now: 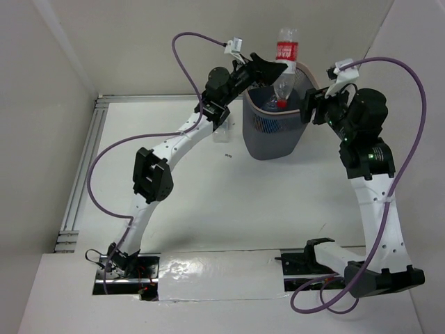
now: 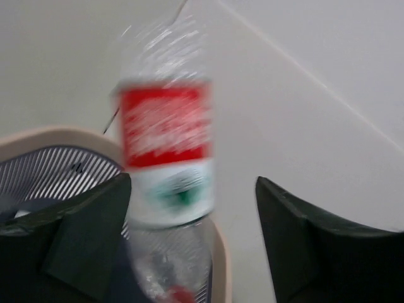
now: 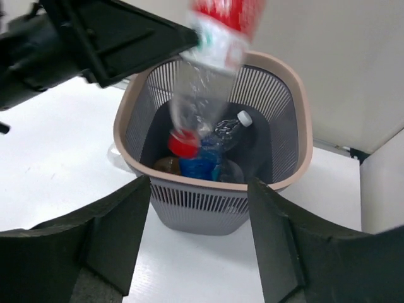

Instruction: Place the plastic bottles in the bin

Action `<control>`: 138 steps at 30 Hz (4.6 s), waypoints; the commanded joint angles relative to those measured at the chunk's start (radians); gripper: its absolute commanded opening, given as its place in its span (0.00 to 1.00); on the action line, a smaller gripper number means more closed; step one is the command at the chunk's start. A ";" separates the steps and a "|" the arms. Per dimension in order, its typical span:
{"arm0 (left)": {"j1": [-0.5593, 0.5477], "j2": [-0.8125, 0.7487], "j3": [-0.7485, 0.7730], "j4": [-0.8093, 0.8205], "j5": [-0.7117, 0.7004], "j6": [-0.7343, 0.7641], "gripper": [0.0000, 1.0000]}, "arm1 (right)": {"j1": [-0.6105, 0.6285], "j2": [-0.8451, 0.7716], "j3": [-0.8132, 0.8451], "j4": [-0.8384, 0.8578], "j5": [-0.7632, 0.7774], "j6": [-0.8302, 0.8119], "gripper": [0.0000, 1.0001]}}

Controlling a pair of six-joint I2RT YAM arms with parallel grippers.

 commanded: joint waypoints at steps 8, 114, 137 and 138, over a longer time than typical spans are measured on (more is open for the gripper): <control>0.042 -0.042 0.133 -0.037 -0.062 0.078 0.99 | -0.016 0.016 -0.004 0.002 -0.273 -0.061 1.00; 0.334 -1.920 -1.752 -0.574 -0.075 0.244 0.99 | 0.132 0.553 0.499 -0.018 -0.192 -0.098 0.19; 0.334 -1.687 -1.679 -0.394 0.093 0.253 0.99 | -0.019 0.384 0.451 -0.109 -0.174 -0.056 1.00; 0.334 -1.687 -1.670 -0.394 0.093 0.253 0.99 | -0.006 0.354 0.404 -0.081 -0.090 -0.047 1.00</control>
